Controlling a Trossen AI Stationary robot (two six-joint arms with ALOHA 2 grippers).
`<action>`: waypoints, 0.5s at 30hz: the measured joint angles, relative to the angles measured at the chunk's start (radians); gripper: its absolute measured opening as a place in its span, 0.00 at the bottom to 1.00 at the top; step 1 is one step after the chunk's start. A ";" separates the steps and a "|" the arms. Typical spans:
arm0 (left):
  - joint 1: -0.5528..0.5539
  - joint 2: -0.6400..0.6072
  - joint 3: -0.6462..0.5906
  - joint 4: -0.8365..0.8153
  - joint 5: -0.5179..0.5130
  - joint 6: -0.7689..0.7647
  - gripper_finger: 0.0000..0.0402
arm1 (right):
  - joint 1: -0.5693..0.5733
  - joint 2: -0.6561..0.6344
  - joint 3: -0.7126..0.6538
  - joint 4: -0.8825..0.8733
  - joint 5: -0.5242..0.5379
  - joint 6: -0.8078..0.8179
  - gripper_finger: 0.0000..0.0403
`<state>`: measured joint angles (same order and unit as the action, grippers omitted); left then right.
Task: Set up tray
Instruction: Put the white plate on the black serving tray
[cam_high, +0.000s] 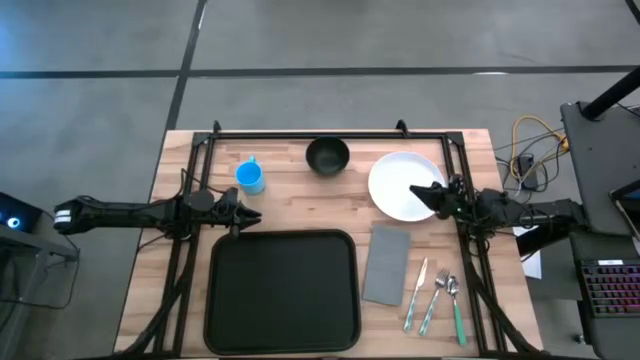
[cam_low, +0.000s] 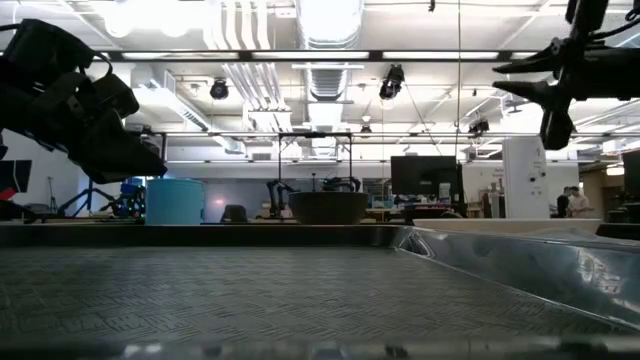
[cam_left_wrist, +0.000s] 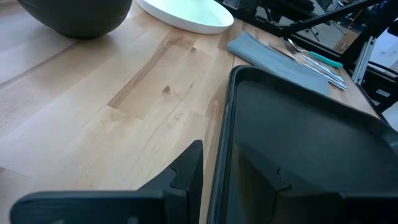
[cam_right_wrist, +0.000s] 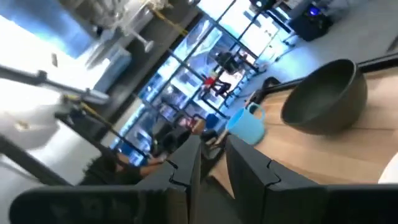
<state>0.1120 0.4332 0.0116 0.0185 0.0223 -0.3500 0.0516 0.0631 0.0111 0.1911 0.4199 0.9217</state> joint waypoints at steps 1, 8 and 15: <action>0.000 0.000 0.000 0.000 0.000 0.000 0.18 | 0.000 0.008 0.000 -0.028 -0.001 0.048 0.17; 0.000 0.000 0.000 0.000 0.000 0.000 0.18 | 0.001 0.100 -0.002 -0.116 -0.126 0.282 0.17; 0.000 0.000 0.000 0.000 0.000 0.000 0.18 | 0.001 0.268 -0.002 0.000 -0.130 0.264 0.17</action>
<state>0.1119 0.4335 0.0116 0.0185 0.0223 -0.3500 0.0521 0.3310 0.0093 0.1916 0.2900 1.1858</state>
